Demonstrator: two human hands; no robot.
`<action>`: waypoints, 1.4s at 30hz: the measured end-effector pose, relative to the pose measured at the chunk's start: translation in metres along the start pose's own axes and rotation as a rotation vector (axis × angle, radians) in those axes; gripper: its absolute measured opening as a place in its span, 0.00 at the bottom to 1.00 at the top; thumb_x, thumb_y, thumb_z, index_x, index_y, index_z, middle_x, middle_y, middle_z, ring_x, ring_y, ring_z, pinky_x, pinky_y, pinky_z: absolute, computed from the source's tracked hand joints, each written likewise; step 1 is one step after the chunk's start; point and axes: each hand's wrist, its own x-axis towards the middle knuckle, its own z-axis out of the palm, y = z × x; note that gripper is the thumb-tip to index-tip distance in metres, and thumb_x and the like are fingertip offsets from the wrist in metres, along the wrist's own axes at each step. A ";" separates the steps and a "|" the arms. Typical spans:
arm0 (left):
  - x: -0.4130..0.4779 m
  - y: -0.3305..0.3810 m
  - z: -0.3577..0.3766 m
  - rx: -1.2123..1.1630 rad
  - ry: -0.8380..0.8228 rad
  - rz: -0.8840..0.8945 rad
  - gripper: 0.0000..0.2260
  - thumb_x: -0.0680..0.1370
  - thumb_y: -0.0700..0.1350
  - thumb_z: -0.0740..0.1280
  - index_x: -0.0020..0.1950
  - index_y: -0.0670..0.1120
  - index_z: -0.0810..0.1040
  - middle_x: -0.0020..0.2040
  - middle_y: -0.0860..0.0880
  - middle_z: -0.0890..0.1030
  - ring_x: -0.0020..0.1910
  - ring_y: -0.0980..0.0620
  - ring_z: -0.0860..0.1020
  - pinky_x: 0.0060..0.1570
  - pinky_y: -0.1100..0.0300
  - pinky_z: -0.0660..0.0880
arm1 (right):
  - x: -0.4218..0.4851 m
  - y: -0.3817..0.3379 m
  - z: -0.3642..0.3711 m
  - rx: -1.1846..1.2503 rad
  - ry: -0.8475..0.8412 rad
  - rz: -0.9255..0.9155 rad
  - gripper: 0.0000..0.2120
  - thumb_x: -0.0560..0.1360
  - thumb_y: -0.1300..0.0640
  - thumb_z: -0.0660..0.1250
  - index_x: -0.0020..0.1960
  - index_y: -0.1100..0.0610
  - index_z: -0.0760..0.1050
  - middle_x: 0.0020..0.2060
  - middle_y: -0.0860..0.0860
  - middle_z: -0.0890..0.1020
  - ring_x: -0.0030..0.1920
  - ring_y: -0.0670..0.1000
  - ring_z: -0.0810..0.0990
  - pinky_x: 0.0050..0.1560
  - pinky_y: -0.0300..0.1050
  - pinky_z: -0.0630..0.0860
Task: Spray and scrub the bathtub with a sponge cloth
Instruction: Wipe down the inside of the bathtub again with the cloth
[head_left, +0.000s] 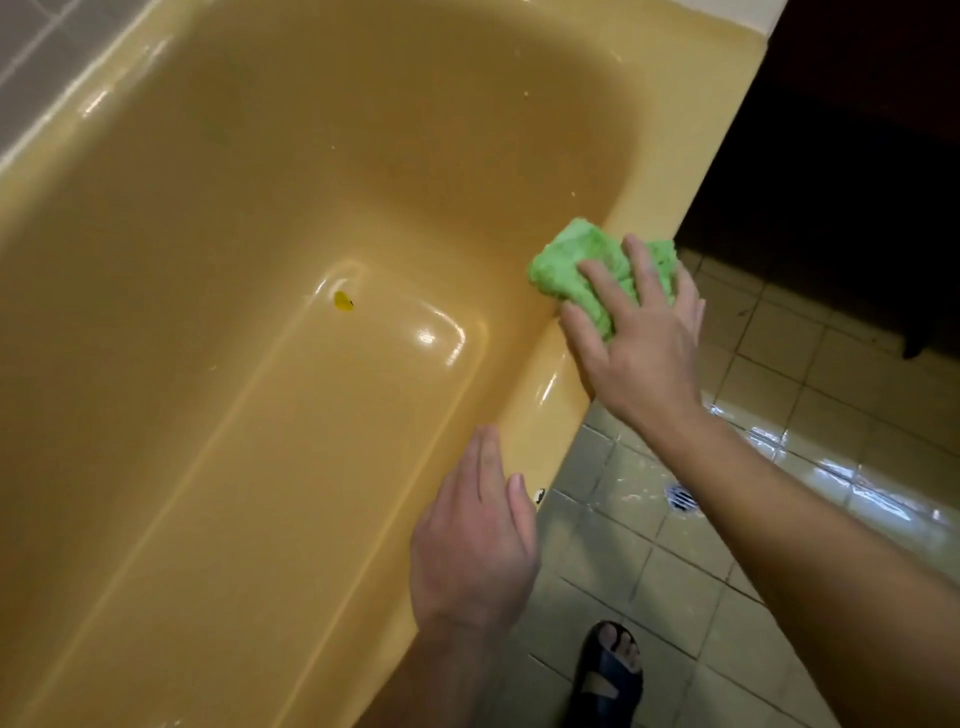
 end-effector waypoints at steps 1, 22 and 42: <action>0.001 0.002 0.000 0.001 -0.008 -0.008 0.24 0.83 0.51 0.55 0.73 0.41 0.76 0.67 0.46 0.82 0.59 0.47 0.84 0.47 0.53 0.83 | 0.011 -0.003 -0.001 0.018 -0.007 0.078 0.26 0.80 0.33 0.57 0.75 0.40 0.70 0.82 0.46 0.58 0.78 0.65 0.55 0.76 0.68 0.60; 0.025 0.019 0.008 0.078 -0.064 0.035 0.27 0.82 0.52 0.54 0.78 0.42 0.71 0.72 0.46 0.78 0.63 0.47 0.82 0.51 0.54 0.82 | -0.046 -0.032 -0.001 0.040 -0.126 0.100 0.24 0.83 0.35 0.51 0.75 0.39 0.69 0.82 0.47 0.55 0.78 0.67 0.53 0.76 0.66 0.59; 0.078 0.053 0.016 0.103 -0.107 0.071 0.26 0.85 0.54 0.50 0.81 0.45 0.63 0.76 0.47 0.74 0.66 0.50 0.80 0.51 0.58 0.82 | 0.079 0.022 -0.023 -0.031 -0.157 0.058 0.25 0.83 0.34 0.51 0.77 0.38 0.66 0.83 0.46 0.48 0.81 0.67 0.42 0.78 0.65 0.51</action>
